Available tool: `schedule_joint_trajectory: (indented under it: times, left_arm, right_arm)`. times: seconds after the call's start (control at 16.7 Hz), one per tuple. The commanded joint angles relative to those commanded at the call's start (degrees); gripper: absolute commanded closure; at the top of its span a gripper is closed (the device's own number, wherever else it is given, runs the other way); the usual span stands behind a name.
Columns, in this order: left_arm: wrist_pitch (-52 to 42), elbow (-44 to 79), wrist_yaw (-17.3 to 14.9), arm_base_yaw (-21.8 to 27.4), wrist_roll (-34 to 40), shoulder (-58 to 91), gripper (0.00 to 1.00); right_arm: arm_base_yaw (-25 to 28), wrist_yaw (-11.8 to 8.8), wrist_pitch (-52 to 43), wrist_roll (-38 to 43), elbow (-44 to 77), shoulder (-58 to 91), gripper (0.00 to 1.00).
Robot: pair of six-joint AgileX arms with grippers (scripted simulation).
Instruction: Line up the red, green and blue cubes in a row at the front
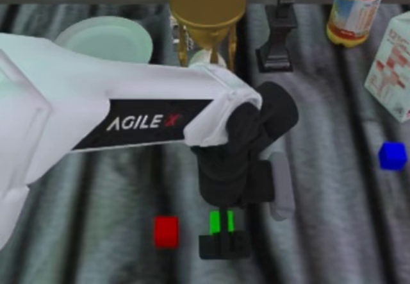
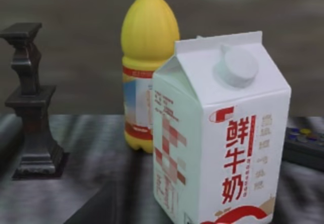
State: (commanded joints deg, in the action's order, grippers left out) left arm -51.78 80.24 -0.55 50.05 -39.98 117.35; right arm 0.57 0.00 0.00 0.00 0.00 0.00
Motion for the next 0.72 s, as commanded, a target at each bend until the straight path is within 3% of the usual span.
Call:
schedule_joint_trajectory:
  times: [0.3,0.72]
  left_arm:
    - [-10.77,6.49,0.04,-0.77,0.02,-3.77,0.00]
    - [-11.39,6.70,0.11,-0.93,0.24,-4.87,0.00]
  right_arm:
    - [0.00,0.00,0.00,0.00,0.00,0.00,0.00]
    - [0.08,-0.03,-0.40,0.08,0.57,0.58,0.00]
